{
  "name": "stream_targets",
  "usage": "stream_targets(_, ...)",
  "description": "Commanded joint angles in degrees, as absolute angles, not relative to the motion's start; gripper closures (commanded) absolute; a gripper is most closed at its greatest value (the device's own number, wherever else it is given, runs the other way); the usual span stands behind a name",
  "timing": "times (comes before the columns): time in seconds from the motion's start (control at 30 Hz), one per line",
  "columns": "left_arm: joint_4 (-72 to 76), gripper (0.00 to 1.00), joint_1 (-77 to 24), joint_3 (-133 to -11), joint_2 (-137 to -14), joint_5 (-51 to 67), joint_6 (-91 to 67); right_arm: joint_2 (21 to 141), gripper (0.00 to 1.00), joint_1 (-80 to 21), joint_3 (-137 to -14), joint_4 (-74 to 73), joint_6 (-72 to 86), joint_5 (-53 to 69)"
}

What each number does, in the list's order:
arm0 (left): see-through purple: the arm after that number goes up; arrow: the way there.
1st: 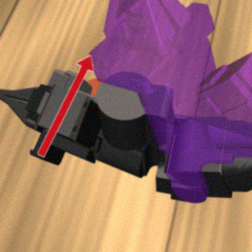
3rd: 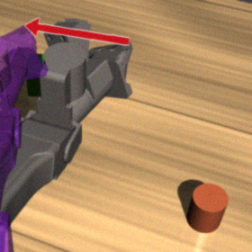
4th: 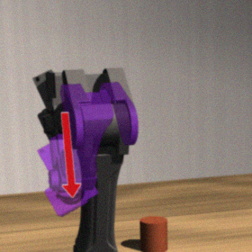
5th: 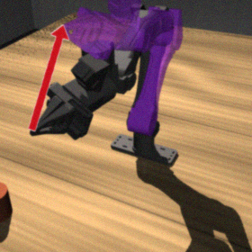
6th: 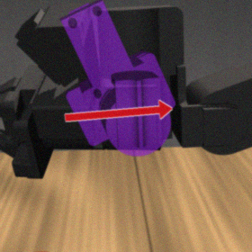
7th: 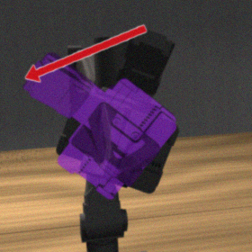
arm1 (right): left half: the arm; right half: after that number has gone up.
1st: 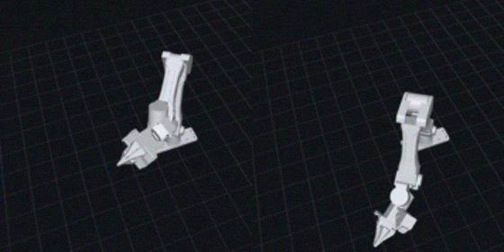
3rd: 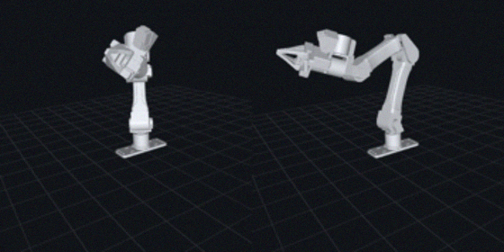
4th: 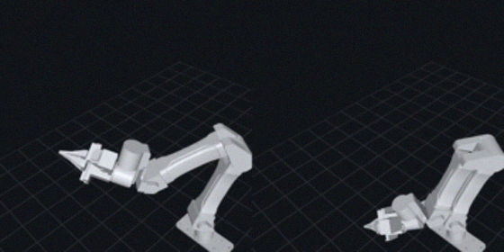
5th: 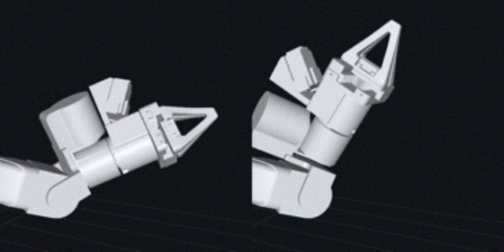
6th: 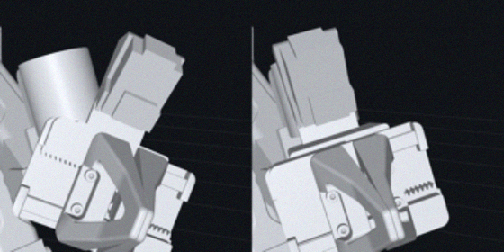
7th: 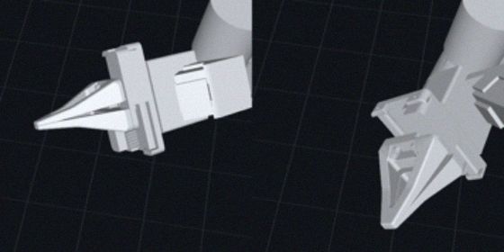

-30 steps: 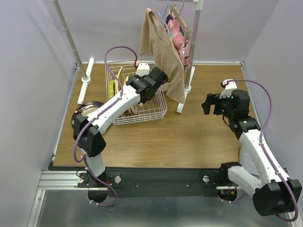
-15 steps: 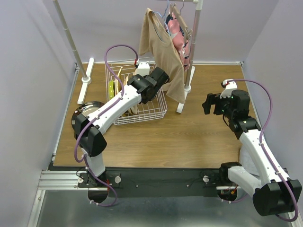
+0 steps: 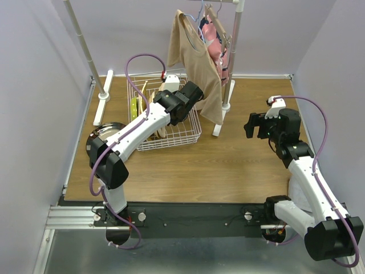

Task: Load the plates into the dish rack
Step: Insert the plate into the dish rack

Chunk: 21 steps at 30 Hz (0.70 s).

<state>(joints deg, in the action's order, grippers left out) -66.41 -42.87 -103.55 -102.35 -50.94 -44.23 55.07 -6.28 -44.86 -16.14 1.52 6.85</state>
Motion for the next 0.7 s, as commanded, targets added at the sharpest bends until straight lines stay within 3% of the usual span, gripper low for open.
stream_targets(0.0, -64.07, 1.0, -42.54, -102.75, -100.2, -58.89, -47.37, 55.11, 0.0, -6.15, -44.12, -14.68, 1.14, 5.1)
stream_targets(0.67, -64.07, 1.0, -42.54, -102.57, -104.24, -57.57, -47.99, 55.02, 0.0, -6.06, -44.12, -14.59, 1.23, 5.18)
